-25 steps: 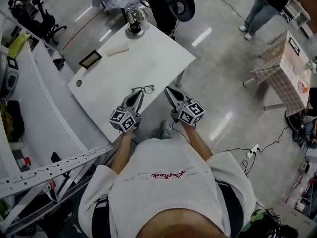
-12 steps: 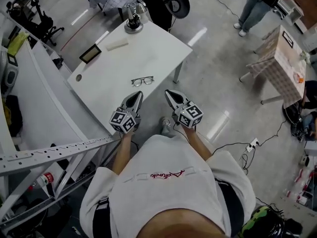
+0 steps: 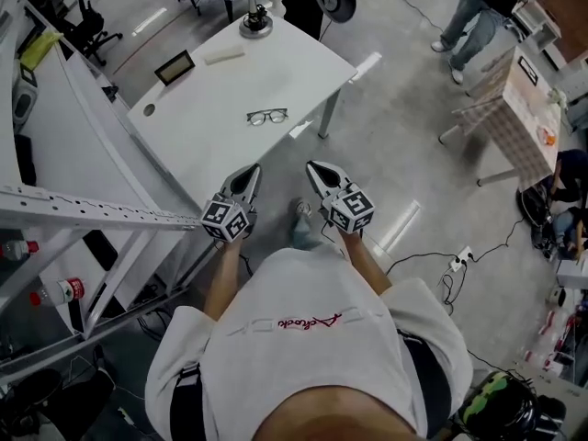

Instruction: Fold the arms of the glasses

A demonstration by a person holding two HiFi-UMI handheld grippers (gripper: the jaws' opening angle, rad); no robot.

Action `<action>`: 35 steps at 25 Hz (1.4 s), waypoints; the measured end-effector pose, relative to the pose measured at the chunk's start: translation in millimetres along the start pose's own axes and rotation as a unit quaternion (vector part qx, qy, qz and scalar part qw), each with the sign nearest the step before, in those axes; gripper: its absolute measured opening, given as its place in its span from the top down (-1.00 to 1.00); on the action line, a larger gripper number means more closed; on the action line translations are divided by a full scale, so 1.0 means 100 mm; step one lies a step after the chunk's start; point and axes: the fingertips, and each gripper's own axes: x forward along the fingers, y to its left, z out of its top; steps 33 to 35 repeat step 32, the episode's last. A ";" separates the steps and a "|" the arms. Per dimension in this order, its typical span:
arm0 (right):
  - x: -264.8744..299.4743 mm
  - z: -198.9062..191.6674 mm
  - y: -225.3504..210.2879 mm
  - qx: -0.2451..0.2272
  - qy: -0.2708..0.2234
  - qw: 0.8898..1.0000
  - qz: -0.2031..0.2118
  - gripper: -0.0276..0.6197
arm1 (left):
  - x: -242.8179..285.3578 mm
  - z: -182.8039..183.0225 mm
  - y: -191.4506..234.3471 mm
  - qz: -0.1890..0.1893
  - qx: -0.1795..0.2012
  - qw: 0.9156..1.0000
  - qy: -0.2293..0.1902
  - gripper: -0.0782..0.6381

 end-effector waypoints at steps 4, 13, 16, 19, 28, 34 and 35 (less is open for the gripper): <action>-0.26 -0.09 0.27 -0.007 0.003 1.000 0.000 0.91 | -0.32 -0.16 -0.22 0.000 0.003 1.000 0.004 0.70; -0.71 -0.28 0.82 -0.009 0.009 1.000 0.002 0.91 | -0.85 -0.39 -0.66 -0.004 0.002 1.000 0.003 0.70; -0.81 -0.30 0.90 -0.015 0.009 1.000 0.005 0.91 | -0.94 -0.42 -0.75 -0.004 0.004 1.000 -0.002 0.70; -0.89 -0.29 0.97 -0.022 0.009 1.000 0.005 0.91 | -1.01 -0.42 -0.83 -0.004 0.006 1.000 -0.005 0.70; -0.97 -0.26 1.02 -0.033 0.001 0.999 0.003 0.91 | -1.06 -0.40 -0.95 -0.008 0.016 1.000 -0.015 0.70; -1.02 -0.28 1.06 -0.035 0.002 0.999 0.003 0.91 | -1.08 -0.43 -0.98 -0.008 0.013 1.000 -0.014 0.70; -1.02 -0.28 1.06 -0.035 0.002 0.999 0.003 0.91 | -1.08 -0.43 -0.98 -0.008 0.013 1.000 -0.014 0.70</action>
